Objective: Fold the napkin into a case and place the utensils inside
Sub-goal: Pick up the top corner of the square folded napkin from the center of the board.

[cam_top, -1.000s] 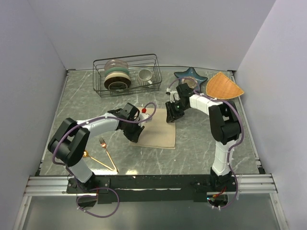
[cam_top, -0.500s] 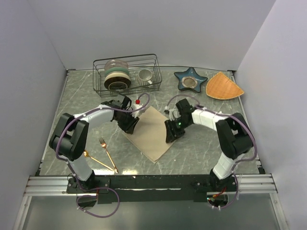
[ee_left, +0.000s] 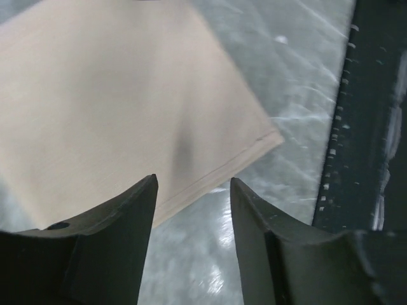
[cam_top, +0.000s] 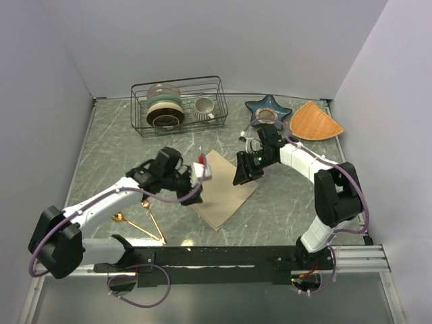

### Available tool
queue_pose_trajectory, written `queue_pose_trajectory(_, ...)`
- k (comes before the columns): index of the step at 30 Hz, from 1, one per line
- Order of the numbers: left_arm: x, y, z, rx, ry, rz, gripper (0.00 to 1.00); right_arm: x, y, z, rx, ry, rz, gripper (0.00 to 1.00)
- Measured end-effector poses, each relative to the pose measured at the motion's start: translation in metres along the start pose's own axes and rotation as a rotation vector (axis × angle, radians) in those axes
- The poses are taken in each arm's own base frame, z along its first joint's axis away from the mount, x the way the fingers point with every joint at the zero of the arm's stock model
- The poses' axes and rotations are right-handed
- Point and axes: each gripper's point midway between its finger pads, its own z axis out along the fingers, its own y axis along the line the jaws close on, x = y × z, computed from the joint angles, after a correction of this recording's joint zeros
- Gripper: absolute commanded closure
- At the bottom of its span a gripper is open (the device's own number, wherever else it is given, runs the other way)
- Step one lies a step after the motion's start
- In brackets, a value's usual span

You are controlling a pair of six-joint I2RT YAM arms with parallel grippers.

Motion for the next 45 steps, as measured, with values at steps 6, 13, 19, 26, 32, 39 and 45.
queue_pose_trajectory(6, 0.018, -0.046, 0.037, 0.118, 0.090, 0.125, 0.48, -0.015, -0.015, 0.004, 0.010, -0.023, 0.054, 0.47)
queue_pose_trajectory(13, 0.029, -0.078, 0.067, 0.163, 0.168, 0.317, 0.46, -0.014, -0.018, 0.010, -0.007, -0.010, 0.101, 0.47)
queue_pose_trajectory(19, 0.044, -0.089, 0.084, 0.191, 0.228, 0.408, 0.48, -0.015, -0.016, 0.010, -0.019, -0.014, 0.106, 0.47)
queue_pose_trajectory(26, 0.052, -0.089, 0.091, 0.203, 0.256, 0.434, 0.55, -0.016, -0.018, 0.008, -0.027, -0.020, 0.113, 0.46)
queue_pose_trajectory(32, 0.048, -0.088, 0.099, 0.193, 0.243, 0.448, 0.63, -0.017, -0.022, 0.006, -0.028, -0.024, 0.124, 0.46)
queue_pose_trajectory(39, 0.051, -0.086, 0.101, 0.195, 0.252, 0.463, 0.71, -0.017, -0.025, 0.005, -0.030, -0.027, 0.133, 0.46)
queue_pose_trajectory(45, 0.052, -0.089, 0.101, 0.208, 0.254, 0.462, 0.87, -0.014, -0.027, 0.007, -0.035, -0.013, 0.146, 0.46)
